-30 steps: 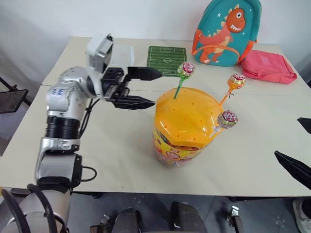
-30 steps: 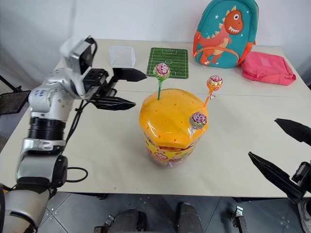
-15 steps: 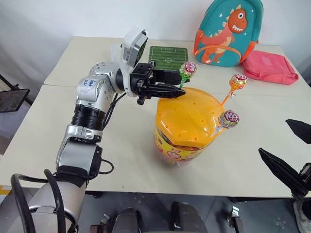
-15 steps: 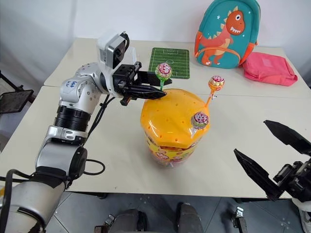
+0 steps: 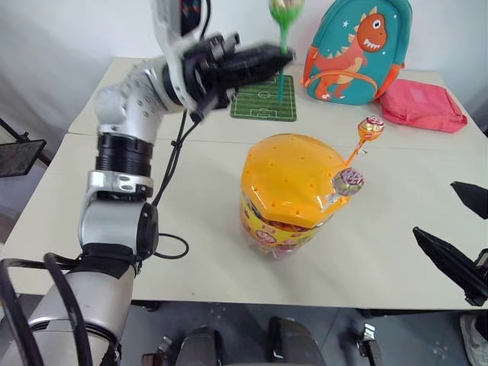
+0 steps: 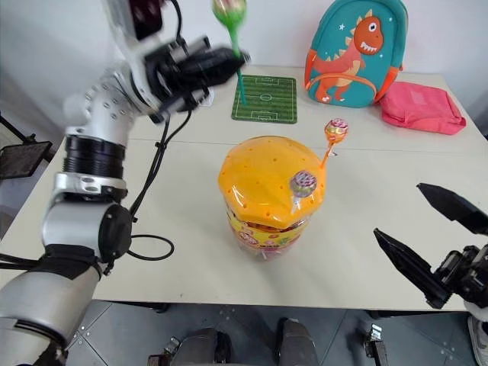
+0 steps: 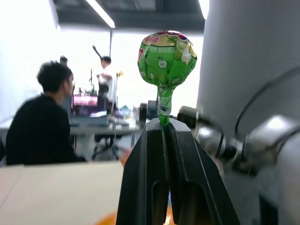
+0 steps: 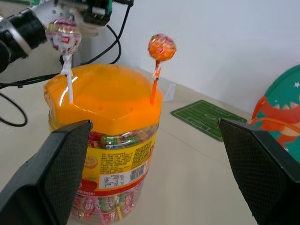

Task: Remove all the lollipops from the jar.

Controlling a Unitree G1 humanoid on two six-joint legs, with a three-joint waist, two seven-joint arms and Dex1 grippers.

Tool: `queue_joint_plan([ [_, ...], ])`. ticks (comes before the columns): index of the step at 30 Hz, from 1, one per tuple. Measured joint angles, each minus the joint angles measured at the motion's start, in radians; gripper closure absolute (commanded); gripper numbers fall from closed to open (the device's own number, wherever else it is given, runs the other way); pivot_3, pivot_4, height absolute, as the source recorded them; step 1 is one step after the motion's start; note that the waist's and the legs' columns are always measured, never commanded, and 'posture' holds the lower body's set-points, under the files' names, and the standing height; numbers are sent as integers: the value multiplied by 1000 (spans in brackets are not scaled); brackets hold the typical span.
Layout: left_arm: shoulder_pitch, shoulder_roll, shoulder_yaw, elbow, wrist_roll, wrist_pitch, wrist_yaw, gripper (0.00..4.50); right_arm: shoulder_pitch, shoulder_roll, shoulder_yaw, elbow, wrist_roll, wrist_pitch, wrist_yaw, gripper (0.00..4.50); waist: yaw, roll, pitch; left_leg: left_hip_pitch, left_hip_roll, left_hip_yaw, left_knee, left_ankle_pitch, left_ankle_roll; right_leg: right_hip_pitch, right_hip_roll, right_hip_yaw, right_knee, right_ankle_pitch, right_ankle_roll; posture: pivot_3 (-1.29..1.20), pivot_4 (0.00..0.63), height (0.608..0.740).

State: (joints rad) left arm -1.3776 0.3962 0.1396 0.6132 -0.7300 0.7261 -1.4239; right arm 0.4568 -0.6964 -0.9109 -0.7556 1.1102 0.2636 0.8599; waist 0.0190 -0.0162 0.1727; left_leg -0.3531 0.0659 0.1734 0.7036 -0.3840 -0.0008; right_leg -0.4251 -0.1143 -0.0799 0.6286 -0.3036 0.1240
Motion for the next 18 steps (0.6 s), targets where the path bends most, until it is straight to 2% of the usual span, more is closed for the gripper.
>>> queue_joint_plan([
  [3,17,99,12,46,51,18,97,4460,-44,-35,29,17,-1,2,16,0,-6,0,0,1,0,-1,0,0,0,0,0,0,1,0,0,0,150,740],
  [9,174,326,-50,84,281,7,312,4460,-107,-90,99,73,-42,3,103,0,-7,-1,1,0,0,-1,-1,0,0,-1,0,-1,1,0,0,0,150,740],
  [12,336,466,-84,25,383,45,391,4460,-149,-102,147,117,-67,2,137,0,-10,-2,1,0,0,0,-3,0,0,-2,0,-1,1,0,0,0,150,740],
  [14,521,564,-90,-80,431,45,416,4460,-175,-112,209,152,-119,-5,193,0,-20,-2,1,1,0,1,-4,0,0,-3,0,-1,2,0,0,0,150,740],
  [18,804,618,-68,-207,463,80,469,4460,-217,-116,279,212,-184,-24,267,0,-12,-3,1,0,0,0,-1,0,0,-3,-1,-1,3,0,0,0,150,740],
])
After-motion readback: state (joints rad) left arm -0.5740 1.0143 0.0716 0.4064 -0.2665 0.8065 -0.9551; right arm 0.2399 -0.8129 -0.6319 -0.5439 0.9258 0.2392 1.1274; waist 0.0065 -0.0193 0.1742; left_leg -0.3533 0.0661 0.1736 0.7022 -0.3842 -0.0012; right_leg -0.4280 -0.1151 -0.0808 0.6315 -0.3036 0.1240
